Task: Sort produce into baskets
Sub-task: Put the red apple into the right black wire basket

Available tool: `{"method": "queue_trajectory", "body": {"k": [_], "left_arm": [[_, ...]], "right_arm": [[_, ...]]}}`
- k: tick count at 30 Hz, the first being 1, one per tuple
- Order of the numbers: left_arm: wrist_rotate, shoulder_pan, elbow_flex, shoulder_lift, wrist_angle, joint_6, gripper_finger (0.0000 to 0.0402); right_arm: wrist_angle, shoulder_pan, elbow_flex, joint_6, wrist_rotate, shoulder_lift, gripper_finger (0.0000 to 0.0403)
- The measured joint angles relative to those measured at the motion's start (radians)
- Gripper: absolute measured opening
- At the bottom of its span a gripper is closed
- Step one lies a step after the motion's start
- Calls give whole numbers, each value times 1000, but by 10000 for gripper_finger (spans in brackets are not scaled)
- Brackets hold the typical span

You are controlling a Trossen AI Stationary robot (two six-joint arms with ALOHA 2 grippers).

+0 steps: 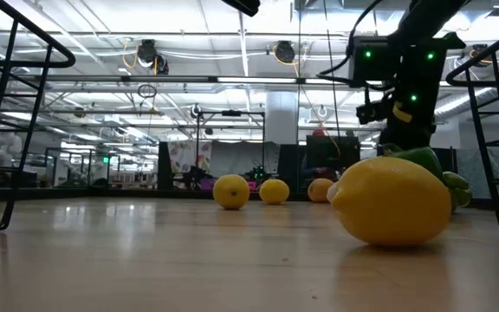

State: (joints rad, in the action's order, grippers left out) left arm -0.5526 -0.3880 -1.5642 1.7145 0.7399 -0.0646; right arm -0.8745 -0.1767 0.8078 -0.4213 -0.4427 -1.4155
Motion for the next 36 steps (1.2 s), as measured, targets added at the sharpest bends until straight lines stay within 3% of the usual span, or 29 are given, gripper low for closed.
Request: {"method": "queue_trajectory", "body": {"k": [8, 36], "left_arm": [[0, 0, 0, 0, 0, 19, 166], [0, 2, -10, -1, -18, 27, 166]], "right_arm": [[9, -61, 0, 27, 33, 0, 242], [73, -128, 1, -76, -63, -14, 242]]}}
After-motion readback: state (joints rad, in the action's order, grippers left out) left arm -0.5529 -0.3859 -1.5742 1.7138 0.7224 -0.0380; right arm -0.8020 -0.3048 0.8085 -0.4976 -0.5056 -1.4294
